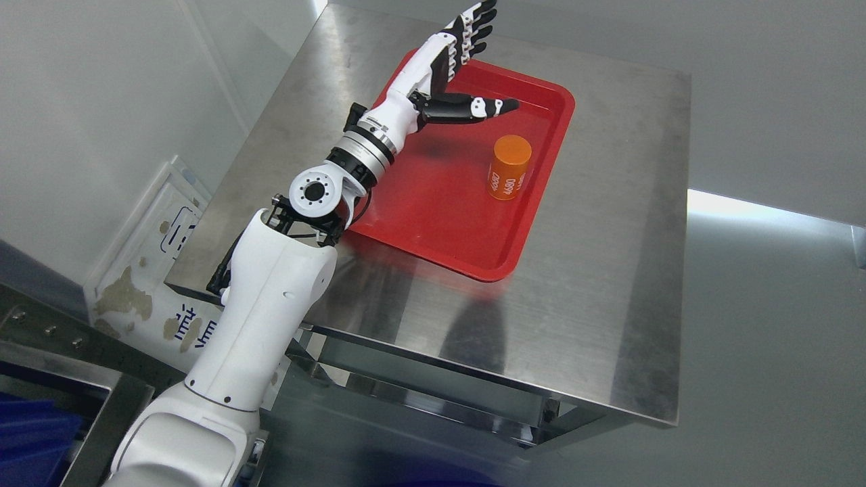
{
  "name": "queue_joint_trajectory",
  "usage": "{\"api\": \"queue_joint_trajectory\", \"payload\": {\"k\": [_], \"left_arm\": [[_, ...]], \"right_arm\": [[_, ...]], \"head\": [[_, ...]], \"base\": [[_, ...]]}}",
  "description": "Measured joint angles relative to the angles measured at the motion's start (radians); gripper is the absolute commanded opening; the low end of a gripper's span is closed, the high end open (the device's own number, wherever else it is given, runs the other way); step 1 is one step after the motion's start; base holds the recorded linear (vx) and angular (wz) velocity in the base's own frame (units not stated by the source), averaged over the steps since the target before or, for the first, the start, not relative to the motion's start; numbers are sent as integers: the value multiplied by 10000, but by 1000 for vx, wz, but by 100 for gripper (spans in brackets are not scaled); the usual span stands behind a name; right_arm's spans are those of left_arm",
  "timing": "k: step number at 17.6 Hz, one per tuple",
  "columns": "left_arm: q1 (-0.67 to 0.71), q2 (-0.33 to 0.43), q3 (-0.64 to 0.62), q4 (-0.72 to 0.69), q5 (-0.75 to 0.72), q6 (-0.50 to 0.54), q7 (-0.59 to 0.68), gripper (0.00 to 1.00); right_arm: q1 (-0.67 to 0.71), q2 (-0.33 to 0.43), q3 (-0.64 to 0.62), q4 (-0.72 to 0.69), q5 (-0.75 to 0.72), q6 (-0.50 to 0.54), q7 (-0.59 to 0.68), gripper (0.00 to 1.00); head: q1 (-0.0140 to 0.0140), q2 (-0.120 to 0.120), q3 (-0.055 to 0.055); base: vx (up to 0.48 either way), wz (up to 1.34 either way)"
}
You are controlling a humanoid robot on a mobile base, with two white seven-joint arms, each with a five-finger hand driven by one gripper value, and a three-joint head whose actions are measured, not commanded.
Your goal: Grab orange capacitor from left shelf to right desk
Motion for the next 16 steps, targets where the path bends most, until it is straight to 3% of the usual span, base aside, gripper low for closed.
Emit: {"api": "queue_joint_trajectory", "payload": {"k": [4,10,16], "left_arm": [[417,0,1372,-528,29,880,-454,100],[2061,0,3249,-1807,75,1184,-1007,100],[3346,0,4141,-2766,95,269,383,100]], "right_arm": [[0,0,0,0,0,0,0,100],[0,1,0,0,0,0,0,100],[0,2,0,0,0,0,0,100]], "head": [[0,0,0],[0,0,0],[0,0,0]], "base": [[0,0],[0,0],[0,0]]}}
